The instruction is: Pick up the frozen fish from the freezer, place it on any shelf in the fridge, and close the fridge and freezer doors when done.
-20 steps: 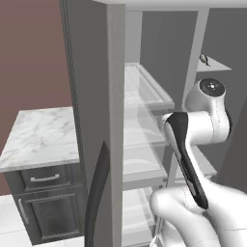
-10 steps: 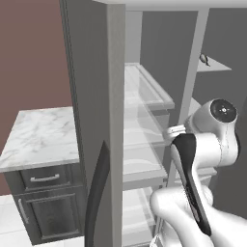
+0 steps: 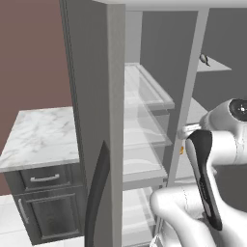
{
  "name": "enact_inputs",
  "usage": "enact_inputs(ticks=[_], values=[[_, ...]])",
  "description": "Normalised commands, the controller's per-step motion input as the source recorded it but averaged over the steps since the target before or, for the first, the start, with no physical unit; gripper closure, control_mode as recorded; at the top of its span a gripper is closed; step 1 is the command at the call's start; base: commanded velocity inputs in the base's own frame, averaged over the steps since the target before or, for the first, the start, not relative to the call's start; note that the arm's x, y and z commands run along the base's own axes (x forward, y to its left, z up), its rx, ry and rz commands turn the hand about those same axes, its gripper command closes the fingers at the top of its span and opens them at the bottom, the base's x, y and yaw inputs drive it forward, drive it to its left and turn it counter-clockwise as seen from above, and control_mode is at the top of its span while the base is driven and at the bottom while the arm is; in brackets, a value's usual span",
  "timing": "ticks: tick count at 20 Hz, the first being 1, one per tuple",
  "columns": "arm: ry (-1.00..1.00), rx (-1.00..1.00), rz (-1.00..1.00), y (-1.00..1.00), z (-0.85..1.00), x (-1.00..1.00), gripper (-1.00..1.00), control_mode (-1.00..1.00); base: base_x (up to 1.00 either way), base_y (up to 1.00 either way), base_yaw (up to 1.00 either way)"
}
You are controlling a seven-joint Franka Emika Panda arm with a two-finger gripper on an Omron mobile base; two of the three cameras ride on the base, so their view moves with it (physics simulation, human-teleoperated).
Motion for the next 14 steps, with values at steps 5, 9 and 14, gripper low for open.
enact_inputs(ticks=[5,9,14], values=[[0.0,0.0,0.0,-0.14,0.0,0.06,-1.0,-1.0,0.0,0.0,0.0],[0.0,0.0,0.0,0.0,0.0,0.0,-1.0,-1.0,0.0,0.0,0.0],[0.0,0.0,0.0,0.0,0.0,0.0,-1.0,-1.0,0.0,0.0,0.0]])
